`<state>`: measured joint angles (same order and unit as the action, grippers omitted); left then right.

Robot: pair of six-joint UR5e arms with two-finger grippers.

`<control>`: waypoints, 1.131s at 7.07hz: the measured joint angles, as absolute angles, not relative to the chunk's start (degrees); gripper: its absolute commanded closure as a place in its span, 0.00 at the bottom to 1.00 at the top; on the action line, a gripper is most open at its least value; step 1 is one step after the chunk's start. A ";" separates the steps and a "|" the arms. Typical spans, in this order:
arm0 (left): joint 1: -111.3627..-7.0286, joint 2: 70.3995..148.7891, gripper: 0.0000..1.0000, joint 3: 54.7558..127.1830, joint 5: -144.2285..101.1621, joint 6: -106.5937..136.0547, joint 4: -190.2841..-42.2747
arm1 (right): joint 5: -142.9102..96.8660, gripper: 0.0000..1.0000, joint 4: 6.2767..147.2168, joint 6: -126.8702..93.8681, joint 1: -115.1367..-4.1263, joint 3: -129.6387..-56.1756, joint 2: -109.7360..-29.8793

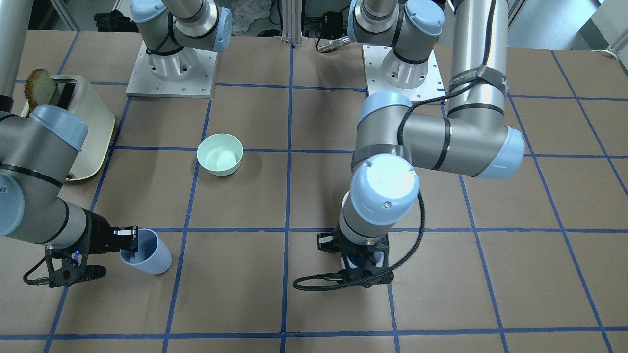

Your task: Stack blue cups with both arms

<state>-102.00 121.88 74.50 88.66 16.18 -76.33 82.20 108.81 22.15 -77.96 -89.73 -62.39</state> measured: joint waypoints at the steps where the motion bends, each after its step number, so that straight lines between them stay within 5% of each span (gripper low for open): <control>1: -105.03 121.91 1.00 74.64 87.76 22.28 -76.18 | 82.39 1.00 107.84 22.20 -77.96 -89.25 -62.71; 7: -111.31 125.51 1.00 74.56 87.20 34.23 -67.88 | 82.37 1.00 100.89 22.15 -78.03 -82.74 -63.55; 8: -111.48 125.92 0.01 74.65 87.32 34.24 -67.45 | 82.20 1.00 100.37 22.15 -78.09 -82.48 -63.57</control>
<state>-111.48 125.92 74.65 87.32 34.24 -67.45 82.20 100.37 22.15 -78.09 -82.48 -63.57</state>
